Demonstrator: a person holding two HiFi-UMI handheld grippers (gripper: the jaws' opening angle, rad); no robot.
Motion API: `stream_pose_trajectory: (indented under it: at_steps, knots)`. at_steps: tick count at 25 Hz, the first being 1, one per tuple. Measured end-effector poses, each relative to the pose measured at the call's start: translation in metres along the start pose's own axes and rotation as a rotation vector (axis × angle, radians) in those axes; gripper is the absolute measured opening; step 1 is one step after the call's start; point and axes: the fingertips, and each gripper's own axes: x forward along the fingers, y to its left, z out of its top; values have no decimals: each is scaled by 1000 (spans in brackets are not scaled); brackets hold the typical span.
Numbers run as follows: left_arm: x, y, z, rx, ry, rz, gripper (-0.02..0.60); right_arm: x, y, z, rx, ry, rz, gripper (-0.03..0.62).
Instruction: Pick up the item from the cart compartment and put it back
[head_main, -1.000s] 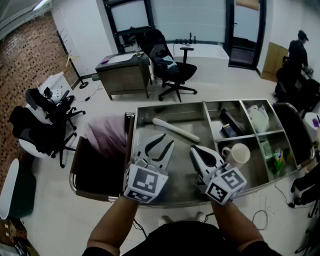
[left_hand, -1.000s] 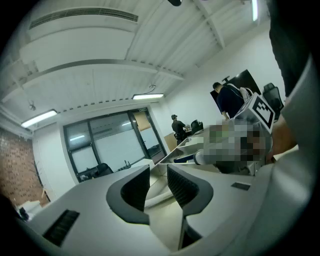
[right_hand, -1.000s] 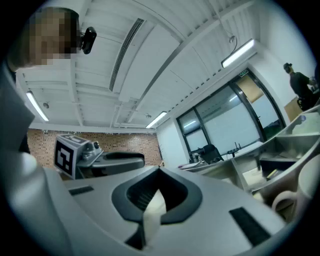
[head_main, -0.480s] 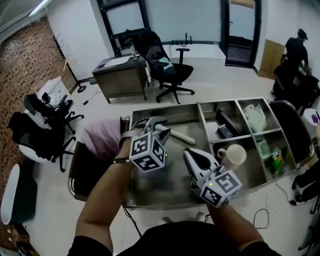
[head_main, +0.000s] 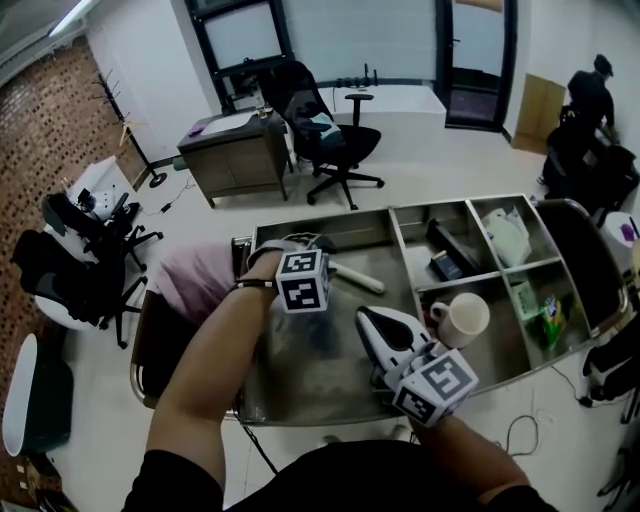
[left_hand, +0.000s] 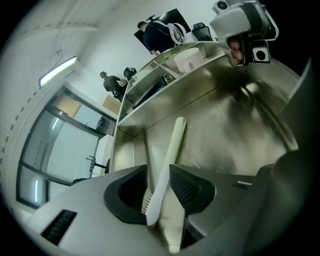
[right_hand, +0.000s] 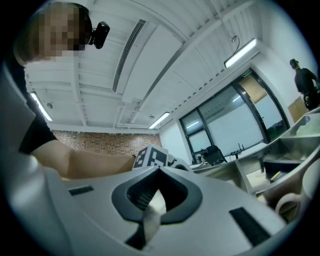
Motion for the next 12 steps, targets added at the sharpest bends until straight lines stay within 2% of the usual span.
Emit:
stream_pose_trajectory:
  at_steps: [1,4,7,9,12]
  knots:
    - [5,-1,-1,8,6,-26,142,0,0,-2,0,8,1,14]
    - [19,-2,-2,25,18,-90,201,1,2,0,-1,1,5,14]
    - [32,-3,-1,46,24,-145,204,2,2,1,1,-1,11,14]
    - [40,-11,-2,50,30,-216,203,3,2,0,16,6,12,14]
    - [46,-19,-23,13,113,-312,202,3,1,-2,12,14,18,14]
